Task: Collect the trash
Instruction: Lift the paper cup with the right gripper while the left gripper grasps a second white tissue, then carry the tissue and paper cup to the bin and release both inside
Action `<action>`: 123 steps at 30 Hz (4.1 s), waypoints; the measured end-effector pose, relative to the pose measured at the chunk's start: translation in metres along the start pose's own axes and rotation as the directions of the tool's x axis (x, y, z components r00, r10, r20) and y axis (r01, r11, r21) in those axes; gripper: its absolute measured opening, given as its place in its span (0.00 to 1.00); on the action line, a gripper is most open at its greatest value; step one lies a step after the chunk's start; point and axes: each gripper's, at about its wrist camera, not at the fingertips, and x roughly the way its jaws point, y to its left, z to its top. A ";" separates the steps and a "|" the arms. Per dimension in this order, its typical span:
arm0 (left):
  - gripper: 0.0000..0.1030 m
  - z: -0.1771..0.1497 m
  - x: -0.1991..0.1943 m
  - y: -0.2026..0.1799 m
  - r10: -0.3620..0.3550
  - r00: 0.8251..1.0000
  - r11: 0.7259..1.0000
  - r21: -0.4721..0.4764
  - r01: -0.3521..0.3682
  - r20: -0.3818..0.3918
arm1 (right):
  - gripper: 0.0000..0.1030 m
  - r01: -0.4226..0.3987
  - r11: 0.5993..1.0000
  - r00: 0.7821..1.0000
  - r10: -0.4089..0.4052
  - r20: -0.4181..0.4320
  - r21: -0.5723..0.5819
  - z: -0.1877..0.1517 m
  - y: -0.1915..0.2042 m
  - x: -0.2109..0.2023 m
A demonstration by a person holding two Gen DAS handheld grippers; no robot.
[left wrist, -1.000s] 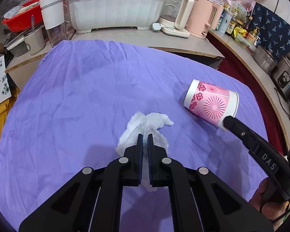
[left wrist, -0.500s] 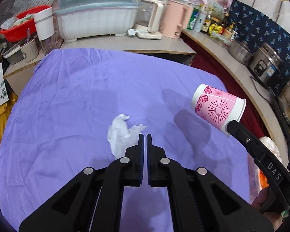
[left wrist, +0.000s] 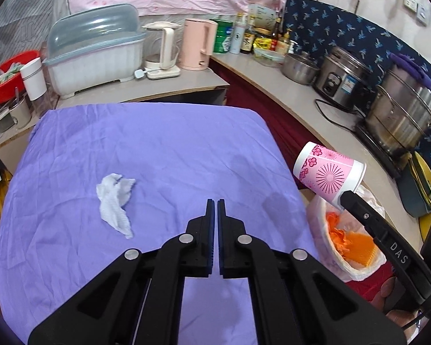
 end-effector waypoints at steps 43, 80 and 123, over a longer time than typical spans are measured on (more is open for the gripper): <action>0.10 -0.016 0.069 0.077 0.173 0.973 0.980 -0.069 -0.184 -0.151 | 0.04 -0.060 0.998 0.997 0.059 -0.043 -0.004 -0.009 0.033 0.045; 0.11 -0.050 0.028 -0.220 -0.088 0.990 0.939 0.323 0.120 -0.114 | 0.04 0.170 0.964 0.977 -0.193 0.096 0.206 -0.038 -0.152 -0.127; 0.64 -0.042 0.068 -0.205 -0.104 0.990 0.948 0.290 0.127 -0.094 | 0.56 0.320 0.931 0.941 -0.335 0.057 0.177 -0.037 -0.158 -0.117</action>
